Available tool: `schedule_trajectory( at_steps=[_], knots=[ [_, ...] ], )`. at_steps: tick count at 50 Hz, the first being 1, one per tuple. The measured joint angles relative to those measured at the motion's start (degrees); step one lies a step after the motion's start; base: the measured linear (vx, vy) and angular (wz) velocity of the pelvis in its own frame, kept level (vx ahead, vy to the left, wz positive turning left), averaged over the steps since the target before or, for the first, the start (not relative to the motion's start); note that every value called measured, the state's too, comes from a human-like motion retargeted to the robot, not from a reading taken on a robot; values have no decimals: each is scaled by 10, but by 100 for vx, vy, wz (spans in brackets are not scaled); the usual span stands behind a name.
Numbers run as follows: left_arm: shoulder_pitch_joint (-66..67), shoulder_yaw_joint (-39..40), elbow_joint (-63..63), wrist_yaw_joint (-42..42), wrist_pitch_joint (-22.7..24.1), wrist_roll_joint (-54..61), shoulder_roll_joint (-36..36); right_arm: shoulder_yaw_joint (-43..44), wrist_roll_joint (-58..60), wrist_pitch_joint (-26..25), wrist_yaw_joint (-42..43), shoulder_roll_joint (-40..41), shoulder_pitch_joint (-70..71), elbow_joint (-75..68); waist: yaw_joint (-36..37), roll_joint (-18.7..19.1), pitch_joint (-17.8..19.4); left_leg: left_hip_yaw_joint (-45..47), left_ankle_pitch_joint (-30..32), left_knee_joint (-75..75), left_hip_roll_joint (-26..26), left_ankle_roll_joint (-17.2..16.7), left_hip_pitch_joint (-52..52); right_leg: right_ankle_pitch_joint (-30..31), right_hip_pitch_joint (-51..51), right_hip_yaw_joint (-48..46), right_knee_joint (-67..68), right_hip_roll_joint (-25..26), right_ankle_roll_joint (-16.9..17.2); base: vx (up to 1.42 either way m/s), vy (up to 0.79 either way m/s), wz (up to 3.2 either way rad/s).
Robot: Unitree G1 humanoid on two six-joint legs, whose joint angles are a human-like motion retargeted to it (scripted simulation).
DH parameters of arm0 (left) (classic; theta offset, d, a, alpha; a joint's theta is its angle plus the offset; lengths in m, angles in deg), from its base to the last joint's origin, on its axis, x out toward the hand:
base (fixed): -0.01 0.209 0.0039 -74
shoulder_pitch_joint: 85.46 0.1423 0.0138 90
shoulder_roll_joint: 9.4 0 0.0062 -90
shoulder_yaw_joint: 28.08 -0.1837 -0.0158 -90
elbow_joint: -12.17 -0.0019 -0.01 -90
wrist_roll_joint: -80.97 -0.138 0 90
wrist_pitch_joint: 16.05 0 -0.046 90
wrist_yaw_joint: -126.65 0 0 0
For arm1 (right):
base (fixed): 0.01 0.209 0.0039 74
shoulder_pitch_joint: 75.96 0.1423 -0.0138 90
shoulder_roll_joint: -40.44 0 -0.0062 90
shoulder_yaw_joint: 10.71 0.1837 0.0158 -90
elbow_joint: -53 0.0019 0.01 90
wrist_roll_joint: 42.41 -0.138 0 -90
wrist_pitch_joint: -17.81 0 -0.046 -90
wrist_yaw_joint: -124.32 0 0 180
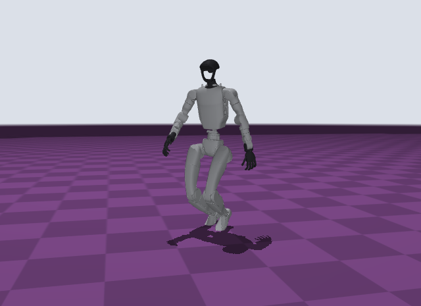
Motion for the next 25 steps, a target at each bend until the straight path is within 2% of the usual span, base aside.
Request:
schedule_trajectory(
  at_steps=[3, 6, 8, 10, 12, 14, 17, 20, 23, 25],
  knots=[
    [40, 42, 27, -10, 0, 17, 22, 14, 13, -1, 15, -33, 20, 36, 30, 23, 21, -16, 41, 89, 64, -7, -69, -70, 56, 8, -96, 56, -41, -10, -10, -23],
    [31, 39, 74, 7, 4, 44, 12, 11, 30, -7, 36, -29, 3, -11, 28, 24, 20, -10, 27, 85, 76, 9, -63, -60, 47, 7, -89, 58, -39, -7, -7, 1],
    [-1, 14, 125, 33, 12, 67, -2, -1, 41, -15, 42, -9, -25, -75, 14, 19, 13, 3, 0, 38, 50, 22, -18, -4, 10, -3, -26, 33, -14, -6, -1, 24],
    [-48, -19, 190, 73, 22, 91, -16, -16, 44, -24, 42, 17, -55, -147, -11, 2, 7, 16, -39, -40, -7, 35, 40, 93, -58, -6, 86, -13, 26, -6, 1, 56],
    [-114, -47, 263, 112, 33, 123, -12, -26, 30, -34, 27, 34, -73, -206, -43, -28, 7, 18, -75, -146, -77, 56, 97, 144, -142, -4, 207, -80, 44, -2, 2, 81],
    [-189, -66, 331, 141, 44, 146, 4, -26, 14, -42, 10, 45, -91, -239, -76, -52, 12, 8, -115, -246, -129, 80, 152, 170, -224, 11, 299, -132, 52, 3, 3, 79],
    [-282, -80, 409, 171, 53, 159, 27, -16, -14, -47, -10, 58, -124, -256, -104, -67, 26, -13, -172, -336, -162, 113, 212, 173, -320, 35, 372, -161, 55, 7, 4, 39],
    [-310, -86, 434, 174, 56, 151, 37, -4, -32, -46, -22, 63, -139, -253, -106, -71, 35, -23, -208, -360, -170, 131, 235, 158, -347, 38, 371, -164, 57, 10, 0, 1],
    [-247, -90, 369, 136, 47, 121, 31, -6, -31, -39, -21, 59, -122, -230, -92, -70, 24, -24, -194, -333, -170, 123, 215, 144, -298, 19, 313, -165, 54, 10, -4, -22],
    [-177, -90, 279, 95, 31, 85, 22, -10, -29, -32, -16, 54, -102, -197, -73, -65, 13, -14, -135, -265, -153, 91, 173, 121, -237, -2, 254, -151, 46, 6, -7, -47]
  ],
)
